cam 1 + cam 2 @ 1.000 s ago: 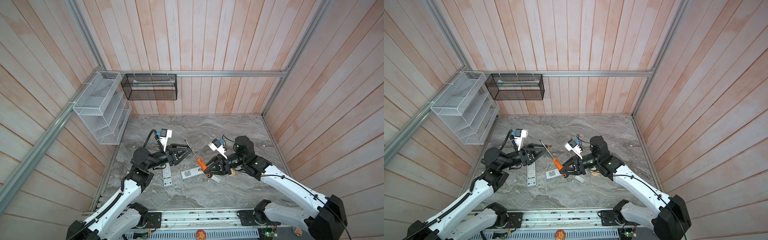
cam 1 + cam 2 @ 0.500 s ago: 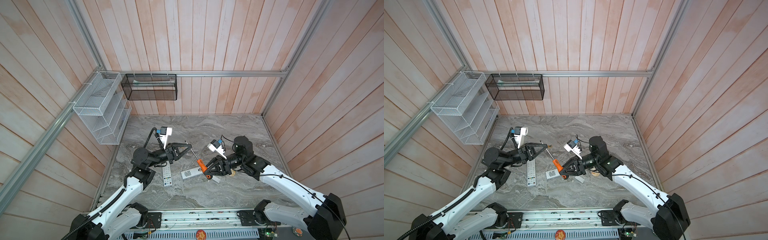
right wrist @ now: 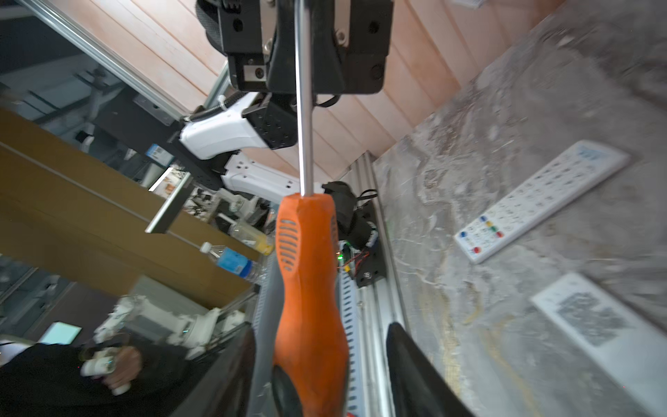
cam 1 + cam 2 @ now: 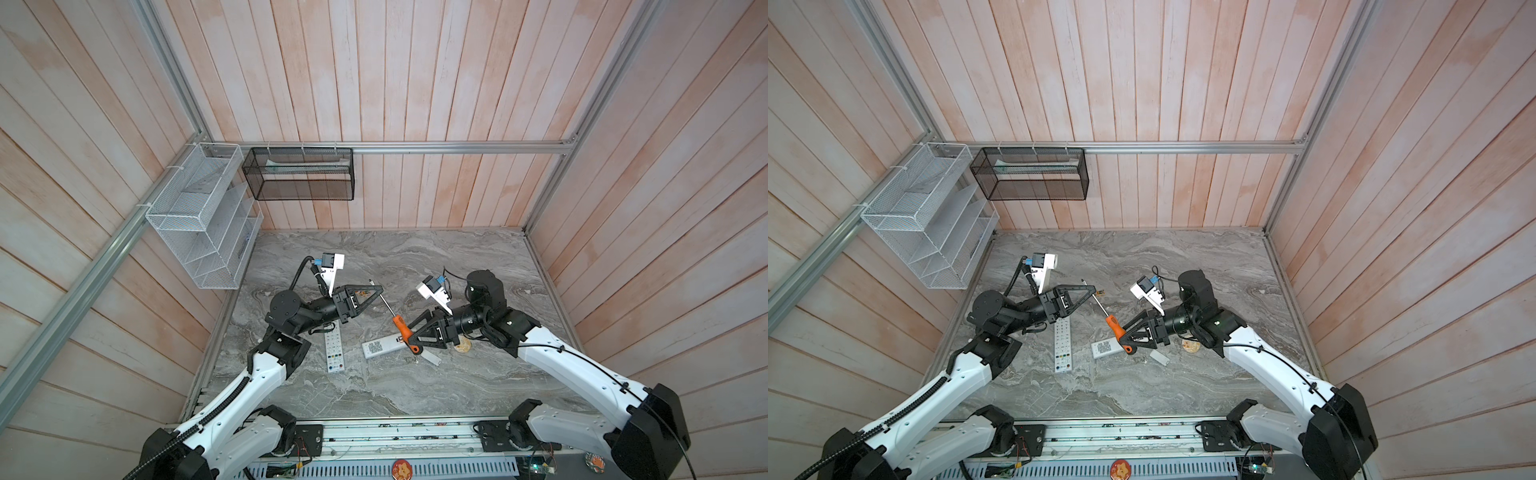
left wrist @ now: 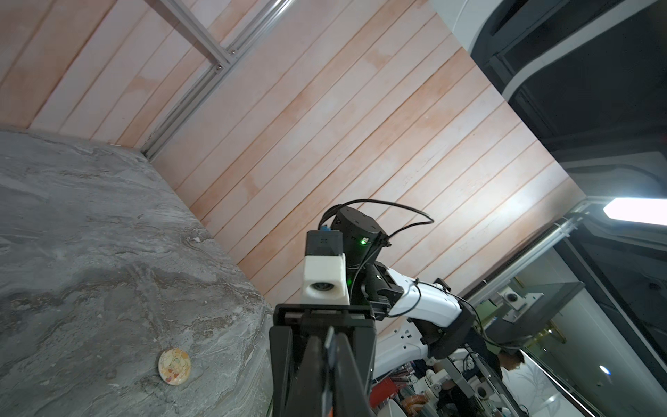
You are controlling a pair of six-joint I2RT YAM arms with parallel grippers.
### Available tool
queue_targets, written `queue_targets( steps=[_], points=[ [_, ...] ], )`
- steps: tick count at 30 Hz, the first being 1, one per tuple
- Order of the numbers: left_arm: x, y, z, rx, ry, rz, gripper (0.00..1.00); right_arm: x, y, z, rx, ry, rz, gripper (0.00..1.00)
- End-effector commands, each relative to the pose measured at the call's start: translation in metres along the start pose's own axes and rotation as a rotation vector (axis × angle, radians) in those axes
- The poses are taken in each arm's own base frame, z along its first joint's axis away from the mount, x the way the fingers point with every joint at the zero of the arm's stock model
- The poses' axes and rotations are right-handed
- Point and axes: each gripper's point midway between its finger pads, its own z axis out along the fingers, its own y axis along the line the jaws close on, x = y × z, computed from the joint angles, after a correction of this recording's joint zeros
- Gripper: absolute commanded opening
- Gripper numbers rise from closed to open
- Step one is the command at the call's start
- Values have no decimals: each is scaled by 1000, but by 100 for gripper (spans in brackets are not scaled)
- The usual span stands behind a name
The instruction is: Unload the batteries from the remote control
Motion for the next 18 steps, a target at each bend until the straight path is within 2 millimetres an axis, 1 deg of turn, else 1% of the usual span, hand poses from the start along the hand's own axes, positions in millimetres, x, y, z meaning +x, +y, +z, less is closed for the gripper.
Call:
queue_targets(
  steps=[1, 3, 4, 6, 7, 9, 12, 18],
  points=[
    [-24, 22, -3, -130, -116, -57, 0, -42, -14, -33, 221, -205, -67, 80],
    [-32, 42, -11, -202, -193, -134, 0, -57, -21, -53, 317, -352, -60, 94],
    [-33, 52, -15, -225, -235, -176, 0, -62, -21, -61, 341, -429, -59, 98],
    [-36, 71, -24, -264, -312, -262, 0, -65, -19, -71, 337, -539, -45, 98],
    [-37, 77, -28, -269, -349, -287, 0, -66, -20, -74, 332, -577, -25, 98],
    [-39, 86, -34, -277, -409, -332, 0, -63, -28, -73, 337, -590, 20, 98],
    [-43, 92, -40, -282, -475, -366, 0, -59, -34, -63, 330, -563, 48, 98],
    [-49, 88, -46, -267, -540, -381, 0, -62, -41, -42, 283, -516, 77, 97]
  ],
)
